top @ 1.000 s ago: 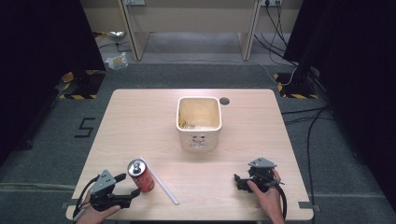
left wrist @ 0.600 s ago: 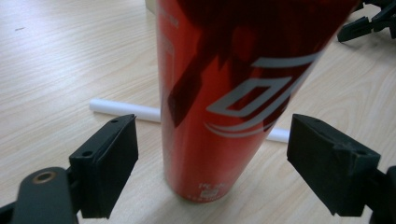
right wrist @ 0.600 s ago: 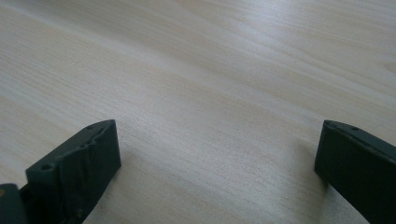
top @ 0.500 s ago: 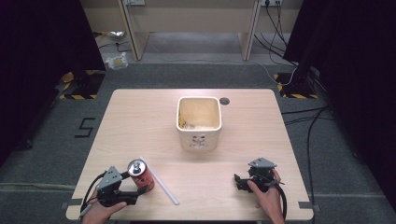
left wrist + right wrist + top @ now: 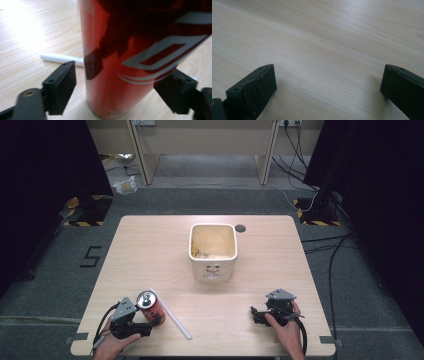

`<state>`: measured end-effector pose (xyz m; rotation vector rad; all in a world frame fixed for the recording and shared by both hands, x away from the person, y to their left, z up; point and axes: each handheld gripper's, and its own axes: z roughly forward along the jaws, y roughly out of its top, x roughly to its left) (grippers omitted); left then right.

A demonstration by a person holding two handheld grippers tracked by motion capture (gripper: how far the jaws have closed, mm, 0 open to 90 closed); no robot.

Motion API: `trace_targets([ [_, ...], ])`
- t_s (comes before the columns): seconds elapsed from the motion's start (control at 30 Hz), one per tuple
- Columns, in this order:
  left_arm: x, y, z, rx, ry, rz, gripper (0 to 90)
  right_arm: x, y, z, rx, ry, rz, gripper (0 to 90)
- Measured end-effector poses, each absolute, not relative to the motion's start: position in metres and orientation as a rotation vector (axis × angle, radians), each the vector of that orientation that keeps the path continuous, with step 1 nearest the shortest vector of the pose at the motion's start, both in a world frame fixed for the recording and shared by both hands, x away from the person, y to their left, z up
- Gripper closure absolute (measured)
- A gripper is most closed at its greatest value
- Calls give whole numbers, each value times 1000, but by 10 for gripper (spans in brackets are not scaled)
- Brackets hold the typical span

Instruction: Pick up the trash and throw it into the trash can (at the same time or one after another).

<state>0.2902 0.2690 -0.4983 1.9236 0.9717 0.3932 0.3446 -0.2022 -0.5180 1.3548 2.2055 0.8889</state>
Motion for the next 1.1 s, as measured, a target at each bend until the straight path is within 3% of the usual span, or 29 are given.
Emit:
trace_targets([
  [0.23,290,268,-496,1925,950,424,333,345,-202,-518,1356,2206,889,4],
  [1.1,314,266,-462,1910,927,415,337,345,-202,-518,1348,2211,886,3],
])
